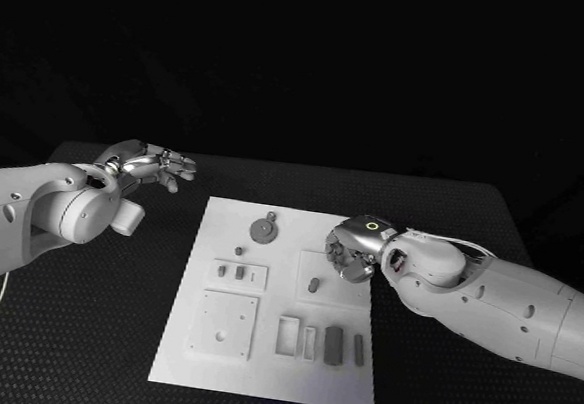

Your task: Assemble the parts on the task board

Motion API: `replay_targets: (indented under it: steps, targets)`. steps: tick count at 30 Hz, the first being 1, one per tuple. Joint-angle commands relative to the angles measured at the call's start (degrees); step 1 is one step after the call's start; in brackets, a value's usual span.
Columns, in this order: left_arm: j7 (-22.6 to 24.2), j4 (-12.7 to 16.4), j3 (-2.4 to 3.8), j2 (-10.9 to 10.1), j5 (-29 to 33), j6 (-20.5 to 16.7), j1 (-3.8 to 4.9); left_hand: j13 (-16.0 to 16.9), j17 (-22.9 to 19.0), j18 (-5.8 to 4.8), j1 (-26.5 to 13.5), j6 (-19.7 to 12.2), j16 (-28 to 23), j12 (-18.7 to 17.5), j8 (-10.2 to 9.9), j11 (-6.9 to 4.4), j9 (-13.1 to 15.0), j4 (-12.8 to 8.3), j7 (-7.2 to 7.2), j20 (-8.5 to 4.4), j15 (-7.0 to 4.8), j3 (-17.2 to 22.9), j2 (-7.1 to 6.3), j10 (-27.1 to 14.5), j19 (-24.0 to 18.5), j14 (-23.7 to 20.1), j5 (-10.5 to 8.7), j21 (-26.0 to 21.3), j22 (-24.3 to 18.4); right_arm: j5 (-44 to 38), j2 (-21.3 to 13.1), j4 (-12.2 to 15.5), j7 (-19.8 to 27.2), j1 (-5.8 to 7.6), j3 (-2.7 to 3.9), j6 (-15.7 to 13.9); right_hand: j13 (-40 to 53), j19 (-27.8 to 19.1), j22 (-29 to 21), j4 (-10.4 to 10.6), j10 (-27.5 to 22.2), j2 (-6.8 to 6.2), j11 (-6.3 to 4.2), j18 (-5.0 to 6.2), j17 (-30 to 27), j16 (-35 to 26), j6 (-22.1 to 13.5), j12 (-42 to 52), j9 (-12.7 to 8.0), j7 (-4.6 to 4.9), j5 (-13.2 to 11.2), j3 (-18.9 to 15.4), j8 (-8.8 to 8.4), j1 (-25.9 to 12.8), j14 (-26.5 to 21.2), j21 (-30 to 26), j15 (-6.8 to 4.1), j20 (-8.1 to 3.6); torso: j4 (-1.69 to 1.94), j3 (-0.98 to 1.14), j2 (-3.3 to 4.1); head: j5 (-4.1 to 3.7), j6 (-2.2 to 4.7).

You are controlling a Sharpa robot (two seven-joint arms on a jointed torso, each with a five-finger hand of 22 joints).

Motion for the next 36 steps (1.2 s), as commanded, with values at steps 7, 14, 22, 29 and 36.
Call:
replay_targets:
  steps: [7,14,22,29,36]
  targets:
    - [0.4,0.0,0.03,0.1,0.3,-0.5,0.03,0.1,0.1,0.26,-0.4,-0.4,-0.3,0.4,0.4,0.05,-0.1,-0.1,0.13,-3.99,0.21,-0.2,-0.07,-0.5,0.3,0.3,-0.15,-0.2,-0.1,-2.6,0.1,0.7,-0.3,-0.55,-0.33,-1.3,1.2,0.3,0.3,0.0,1.0,-0.5,-0.35,1.77,0.7,0.9,1.1,0.4,0.6,-0.29,0.4,1.0,0.4,0.6,-1.0,0.7,-1.21,-0.26,0.0,-0.01,0.0,-0.04,-0.1]
    - [0.4,0.0,0.03,0.2,0.3,-0.4,0.03,0.1,0.1,0.27,-0.4,-0.4,-0.3,0.5,0.4,0.06,-0.1,-0.1,0.14,-3.98,0.22,-0.2,-0.07,-0.6,0.4,0.3,-0.16,-0.2,-0.1,-2.3,-0.3,1.4,-0.1,-0.55,-0.31,-2.3,1.6,0.5,0.4,0.1,1.2,-0.82,-0.46,1.77,0.9,1.0,1.3,0.4,0.8,-0.39,0.4,1.4,0.44,0.5,-0.9,0.8,-1.32,-0.37,0.03,0.0,-0.01,-0.01,-0.04]
    - [0.4,-0.2,0.02,0.3,0.4,-0.4,0.02,0.2,0.2,0.27,-0.5,-0.4,-0.3,0.5,0.4,0.07,-0.1,-0.1,0.15,-3.96,0.23,-0.2,-0.05,-0.6,0.4,0.3,-0.16,-0.2,-0.1,1.0,-1.3,1.9,1.6,-0.19,0.85,-0.3,1.8,0.6,0.4,0.3,1.2,-0.93,-0.5,1.77,1.0,1.1,1.4,0.4,1.0,-0.42,0.4,1.6,0.41,0.4,-0.9,0.9,-1.36,-0.41,0.05,-0.02,-0.06,0.06,0.26]
    - [0.4,-0.5,0.02,0.3,0.4,-0.2,0.02,0.2,0.2,0.28,-0.5,-0.4,-0.3,0.6,0.4,0.08,-0.1,-0.1,0.15,-3.95,0.24,-0.2,-0.05,-0.7,0.4,0.3,-0.16,-0.2,-0.2,2.9,-2.5,3.0,2.5,1.52,1.51,1.8,2.0,0.6,0.5,0.4,1.3,-0.89,-0.52,1.77,1.1,1.2,1.4,0.4,1.1,-0.41,0.8,1.5,0.36,0.1,-0.9,1.0,-1.38,-0.44,-0.02,0.01,0.0,0.29,0.15]
    - [0.4,-0.7,0.02,0.3,0.4,-0.1,0.02,0.2,0.2,0.28,-0.5,-0.4,-0.3,0.6,0.4,0.09,-0.1,-0.1,0.13,-3.94,0.24,-0.2,-0.08,-0.7,0.4,0.3,-0.17,-0.2,-0.2,5.9,-3.1,4.3,2.9,2.38,2.2,2.1,2.2,0.6,0.6,0.3,1.3,-0.75,-0.53,1.77,1.3,1.2,1.3,0.3,1.3,-0.41,1.3,1.3,0.3,-0.1,-1.0,1.0,-1.39,-0.49,-0.03,-0.01,-0.05,0.29,0.17]
